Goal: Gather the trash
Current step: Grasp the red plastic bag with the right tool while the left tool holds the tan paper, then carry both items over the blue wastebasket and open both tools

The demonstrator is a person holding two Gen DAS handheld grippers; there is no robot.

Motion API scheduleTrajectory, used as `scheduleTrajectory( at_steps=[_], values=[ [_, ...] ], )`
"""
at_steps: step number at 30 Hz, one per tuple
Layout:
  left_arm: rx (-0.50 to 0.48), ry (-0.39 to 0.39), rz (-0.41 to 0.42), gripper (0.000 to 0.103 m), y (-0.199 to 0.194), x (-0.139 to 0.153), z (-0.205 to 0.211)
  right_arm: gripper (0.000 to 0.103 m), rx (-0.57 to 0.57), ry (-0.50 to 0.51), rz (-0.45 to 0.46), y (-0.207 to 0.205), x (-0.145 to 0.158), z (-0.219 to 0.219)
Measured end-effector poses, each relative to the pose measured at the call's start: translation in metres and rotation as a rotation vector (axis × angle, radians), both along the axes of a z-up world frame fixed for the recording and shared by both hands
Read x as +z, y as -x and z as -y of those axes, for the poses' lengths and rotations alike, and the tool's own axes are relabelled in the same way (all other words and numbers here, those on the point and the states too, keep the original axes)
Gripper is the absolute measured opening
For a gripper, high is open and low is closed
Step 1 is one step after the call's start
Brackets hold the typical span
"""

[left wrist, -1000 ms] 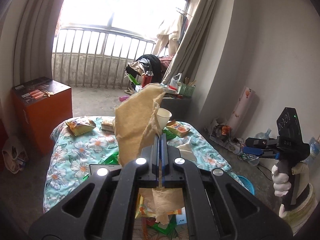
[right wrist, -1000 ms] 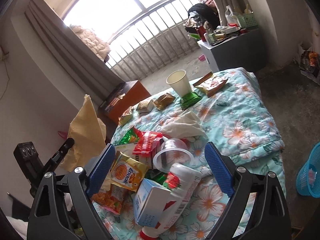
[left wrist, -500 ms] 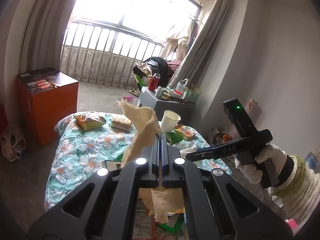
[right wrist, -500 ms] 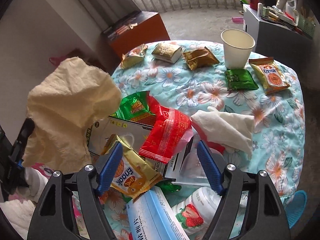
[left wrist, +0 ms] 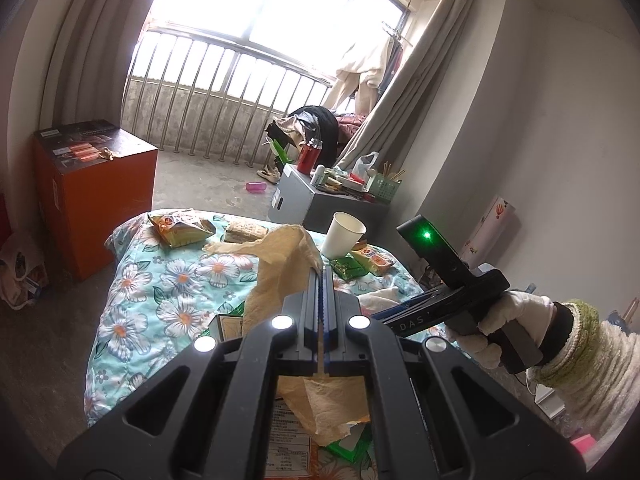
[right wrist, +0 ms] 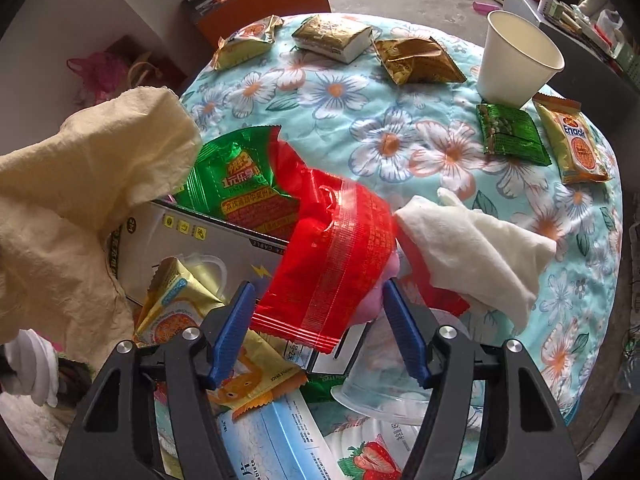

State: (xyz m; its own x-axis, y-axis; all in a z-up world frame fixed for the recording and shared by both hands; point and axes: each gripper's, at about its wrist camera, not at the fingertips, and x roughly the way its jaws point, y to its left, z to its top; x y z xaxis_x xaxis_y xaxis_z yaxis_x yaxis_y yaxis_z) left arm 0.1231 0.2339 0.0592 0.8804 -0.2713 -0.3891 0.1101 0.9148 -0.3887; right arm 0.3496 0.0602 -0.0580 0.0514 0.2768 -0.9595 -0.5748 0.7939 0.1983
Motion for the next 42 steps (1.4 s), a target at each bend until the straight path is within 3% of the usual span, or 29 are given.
scheduleTrajectory(
  at_steps=[7, 13, 19, 32, 38, 42],
  values=[
    [0.002, -0.001, 0.0, 0.0, 0.001, 0.0, 0.0, 0.042, -0.035, -0.023, 0.009, -0.002, 0.005, 0.009],
    [-0.001, -0.004, 0.007, 0.0, 0.0, 0.002, 0.003, 0.04, -0.073, -0.082, 0.058, 0.0, 0.02, 0.022],
    [-0.007, -0.012, 0.032, 0.0, -0.001, 0.01, 0.008, 0.04, -0.143, -0.237, 0.128, 0.007, 0.058, 0.052],
    [-0.064, -0.078, 0.154, 0.0, 0.008, 0.062, 0.04, 0.04, -0.304, -0.583, 0.311, 0.063, 0.137, 0.167],
    [-0.137, -0.096, 0.202, 0.0, 0.011, 0.087, 0.07, 0.04, -0.409, -0.684, 0.371, 0.106, 0.139, 0.227],
    [-0.218, -0.117, 0.22, 0.0, 0.009, 0.097, 0.1, 0.04, -0.517, -0.711, 0.384, 0.132, 0.122, 0.275]
  ],
)
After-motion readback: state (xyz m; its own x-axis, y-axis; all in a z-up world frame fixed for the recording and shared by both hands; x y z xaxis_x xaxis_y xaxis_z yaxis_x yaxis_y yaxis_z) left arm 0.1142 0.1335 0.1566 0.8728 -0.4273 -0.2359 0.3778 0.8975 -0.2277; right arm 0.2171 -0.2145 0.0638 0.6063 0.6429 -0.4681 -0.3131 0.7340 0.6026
